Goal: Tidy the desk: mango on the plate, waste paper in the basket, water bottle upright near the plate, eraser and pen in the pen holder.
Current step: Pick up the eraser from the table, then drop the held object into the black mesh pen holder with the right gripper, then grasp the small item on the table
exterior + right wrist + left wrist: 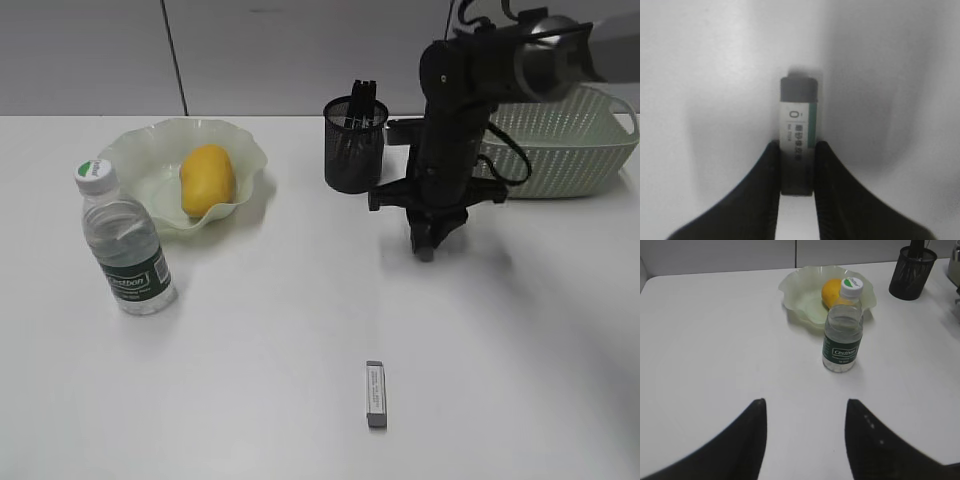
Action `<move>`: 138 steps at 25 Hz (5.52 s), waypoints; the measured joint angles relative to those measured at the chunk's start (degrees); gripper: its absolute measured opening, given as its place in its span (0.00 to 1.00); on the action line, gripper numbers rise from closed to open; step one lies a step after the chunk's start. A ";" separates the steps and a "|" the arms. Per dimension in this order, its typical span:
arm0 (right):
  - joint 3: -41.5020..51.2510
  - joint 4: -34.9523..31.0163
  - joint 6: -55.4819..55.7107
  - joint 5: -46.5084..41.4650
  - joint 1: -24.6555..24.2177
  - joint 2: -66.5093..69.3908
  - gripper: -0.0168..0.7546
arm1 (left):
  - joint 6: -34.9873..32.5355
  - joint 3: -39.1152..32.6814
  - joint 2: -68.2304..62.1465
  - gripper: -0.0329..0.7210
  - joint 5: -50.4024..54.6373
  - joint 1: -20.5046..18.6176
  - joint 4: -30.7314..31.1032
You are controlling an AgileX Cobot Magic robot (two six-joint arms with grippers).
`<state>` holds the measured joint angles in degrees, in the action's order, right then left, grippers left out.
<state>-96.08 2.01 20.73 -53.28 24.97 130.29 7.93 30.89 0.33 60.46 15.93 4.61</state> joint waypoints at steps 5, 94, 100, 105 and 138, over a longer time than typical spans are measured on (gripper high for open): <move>0.04 9.48 -1.09 3.25 0.21 -10.06 0.24 | 0.00 0.00 0.00 0.55 0.00 0.00 0.00; 66.81 5.84 -12.49 -6.62 -0.56 -126.48 0.42 | -4.27 0.40 -9.49 0.36 -0.28 0.00 -2.81; 66.81 5.84 -12.49 -6.56 -12.49 -128.80 0.42 | -12.37 4.73 -32.04 0.41 -2.81 0.00 -13.02; 66.81 5.85 -12.49 -6.55 -16.47 -130.69 0.42 | -19.63 8.68 -47.53 0.45 -7.59 0.53 -25.78; 66.81 5.85 -12.44 -6.55 -16.53 -130.69 0.42 | 36.34 49.64 -122.79 0.62 -18.88 40.90 -4.12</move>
<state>-29.27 7.86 8.29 -59.83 8.44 -0.41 44.27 80.53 -122.46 41.59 56.83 0.49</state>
